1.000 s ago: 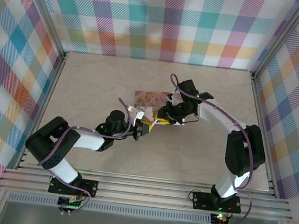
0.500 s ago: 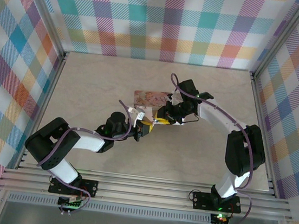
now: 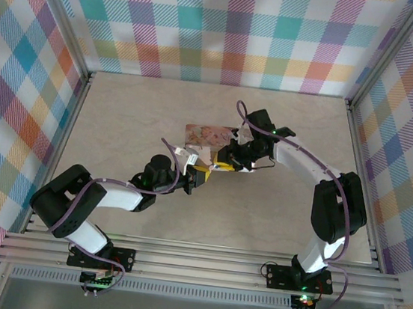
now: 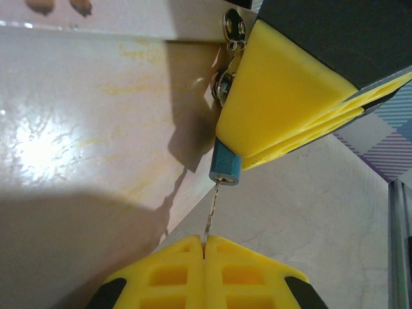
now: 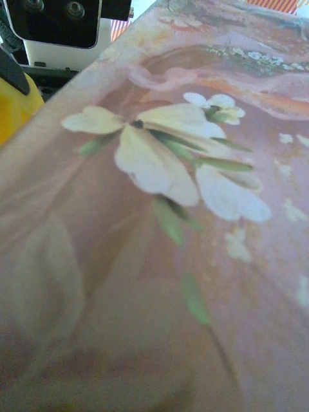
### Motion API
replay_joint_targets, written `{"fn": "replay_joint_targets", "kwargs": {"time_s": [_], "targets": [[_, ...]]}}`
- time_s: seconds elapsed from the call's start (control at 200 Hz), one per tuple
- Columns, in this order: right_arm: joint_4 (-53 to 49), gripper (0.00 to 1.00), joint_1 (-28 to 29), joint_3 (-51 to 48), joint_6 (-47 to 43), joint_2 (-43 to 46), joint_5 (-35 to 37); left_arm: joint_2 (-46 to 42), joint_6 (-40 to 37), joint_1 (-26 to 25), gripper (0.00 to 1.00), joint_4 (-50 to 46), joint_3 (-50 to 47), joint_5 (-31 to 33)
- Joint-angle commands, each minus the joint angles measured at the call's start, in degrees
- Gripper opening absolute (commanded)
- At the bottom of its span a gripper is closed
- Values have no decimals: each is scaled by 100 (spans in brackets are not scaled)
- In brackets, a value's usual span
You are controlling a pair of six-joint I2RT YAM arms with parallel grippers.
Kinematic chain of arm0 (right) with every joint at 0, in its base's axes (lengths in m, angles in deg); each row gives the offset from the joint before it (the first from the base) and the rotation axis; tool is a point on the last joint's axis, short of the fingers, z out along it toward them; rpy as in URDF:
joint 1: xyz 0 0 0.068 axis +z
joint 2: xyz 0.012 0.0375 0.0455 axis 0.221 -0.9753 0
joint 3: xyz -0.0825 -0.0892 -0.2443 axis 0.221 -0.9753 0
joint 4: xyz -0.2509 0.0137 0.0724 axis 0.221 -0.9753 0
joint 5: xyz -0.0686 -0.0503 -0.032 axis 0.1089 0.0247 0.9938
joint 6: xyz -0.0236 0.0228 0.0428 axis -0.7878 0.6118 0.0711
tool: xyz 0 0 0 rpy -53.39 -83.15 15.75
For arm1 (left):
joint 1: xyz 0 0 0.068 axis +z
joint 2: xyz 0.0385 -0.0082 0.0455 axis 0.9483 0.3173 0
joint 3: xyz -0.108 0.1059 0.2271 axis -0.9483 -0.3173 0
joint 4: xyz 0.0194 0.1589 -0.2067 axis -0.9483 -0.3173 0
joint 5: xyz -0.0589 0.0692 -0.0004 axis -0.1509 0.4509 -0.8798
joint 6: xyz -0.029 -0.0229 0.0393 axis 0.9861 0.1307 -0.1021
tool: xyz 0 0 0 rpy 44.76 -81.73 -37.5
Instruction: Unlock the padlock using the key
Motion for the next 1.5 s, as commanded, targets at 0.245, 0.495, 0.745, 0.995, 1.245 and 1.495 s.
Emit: {"fn": "replay_joint_targets", "kwargs": {"time_s": [0.245,0.495,0.745,0.995,1.245,1.495], "targets": [[197,0,-1,-31,70,134,-517,-149,-96,-82,0,349,17,-30],[203,0,7,-40,113,158,-655,103,-113,-139,0,325,203,-12],[77,0,-1,-32,3,142,-646,228,-114,-252,0,162,352,143],[98,0,5,-127,-40,123,-841,536,357,-236,0,623,539,136],[139,0,16,-414,-655,224,-955,885,1228,-21,0,1572,716,-844],[289,0,25,-667,-687,158,-1190,1059,1113,-12,0,1362,837,-880]]}}
